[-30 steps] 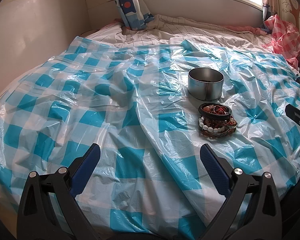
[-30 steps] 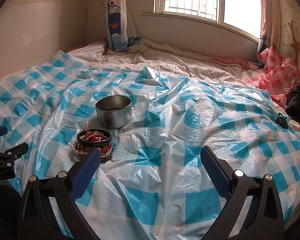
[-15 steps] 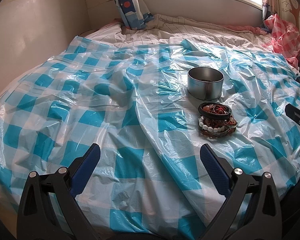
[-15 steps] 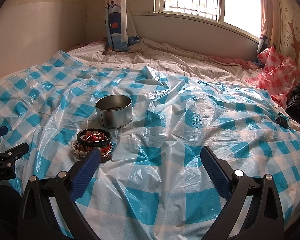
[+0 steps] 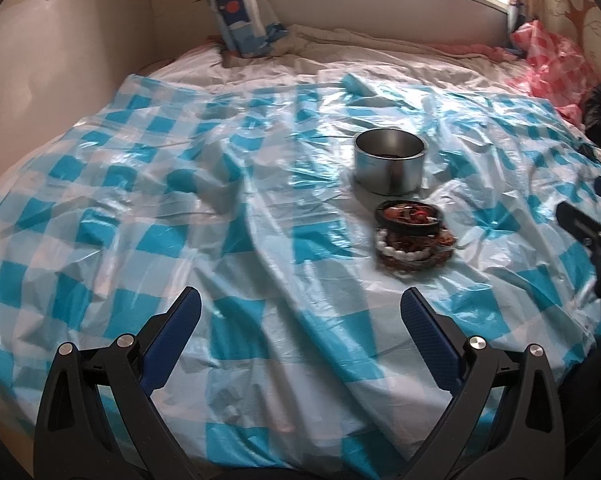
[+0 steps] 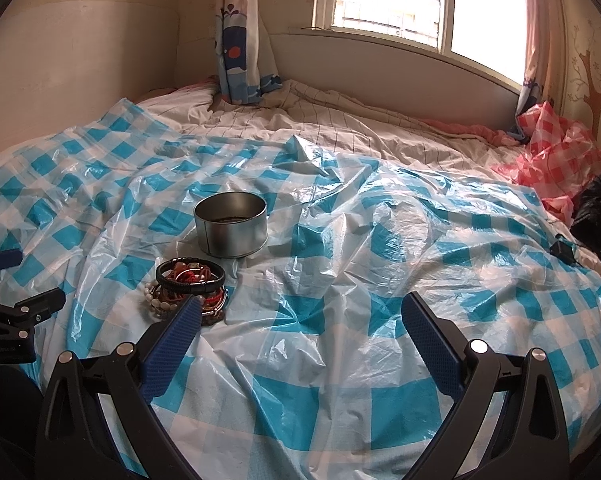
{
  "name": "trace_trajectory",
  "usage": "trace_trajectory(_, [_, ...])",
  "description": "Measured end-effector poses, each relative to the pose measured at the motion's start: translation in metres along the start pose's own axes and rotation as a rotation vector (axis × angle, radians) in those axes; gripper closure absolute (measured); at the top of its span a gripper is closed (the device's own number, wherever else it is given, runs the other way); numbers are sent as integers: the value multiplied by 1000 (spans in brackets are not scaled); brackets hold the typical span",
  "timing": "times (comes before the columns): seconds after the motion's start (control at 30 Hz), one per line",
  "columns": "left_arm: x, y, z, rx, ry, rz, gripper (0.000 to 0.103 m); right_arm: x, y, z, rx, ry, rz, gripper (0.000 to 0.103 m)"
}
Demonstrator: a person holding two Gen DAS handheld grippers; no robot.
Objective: Organize jewelry
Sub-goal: 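Reach the left gripper into the jewelry dish and grasp the black coiled bracelet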
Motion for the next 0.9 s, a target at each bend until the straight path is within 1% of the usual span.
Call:
trace_trajectory(0.1, [-3,8,-6,-9,-37,-12,7,-2,-3,6,29,11,18,7])
trace_trajectory(0.2, [-11,19,-12,6,-99,-40,7,-7,-2,8,32,32,48,7])
trace_trajectory(0.3, [-28,32,-20,3,-120,-43,7,-16,-1,6,9,62,85,7])
trace_trajectory(0.37, [-39,40,-25,0,-137,-38,9,-21,1,5,-3,61,89,7])
trace_trajectory(0.43, [-51,48,-27,18,-170,-29,13,-26,2,5,-1,42,88,7])
trace_trajectory(0.5, [-64,56,-29,50,-221,-21,16,-28,3,5,2,26,87,7])
trace_trajectory(0.53, [-70,59,-29,60,-234,-12,22,-29,3,5,1,21,87,7])
trace_trajectory(0.67, [-97,69,-29,119,-282,24,38,-31,5,1,-12,20,89,7])
trace_trajectory(0.73, [-106,70,-31,127,-288,45,47,-31,6,-1,-19,22,91,7])
trace_trajectory(0.77, [-110,70,-32,126,-296,53,50,-32,6,-1,-20,22,92,7])
trace_trajectory(0.83, [-120,69,-36,135,-328,77,63,-31,6,-1,-18,23,91,7])
trace_trajectory(0.87, [-122,66,-35,143,-345,83,67,-31,6,-1,-18,23,91,7])
trace_trajectory(0.9, [-125,63,-35,158,-362,93,73,-32,6,-1,-17,25,91,7])
Point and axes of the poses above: each gripper's, at about its wrist camera, not at the fingertips, and x roughly against the way its jaws point, z to its left, y to its top, the point moved 5 cm from there along -x, roughly the way its jaws point, and after that the axes turned 15 degrees about -x, right-handed, at the moved point
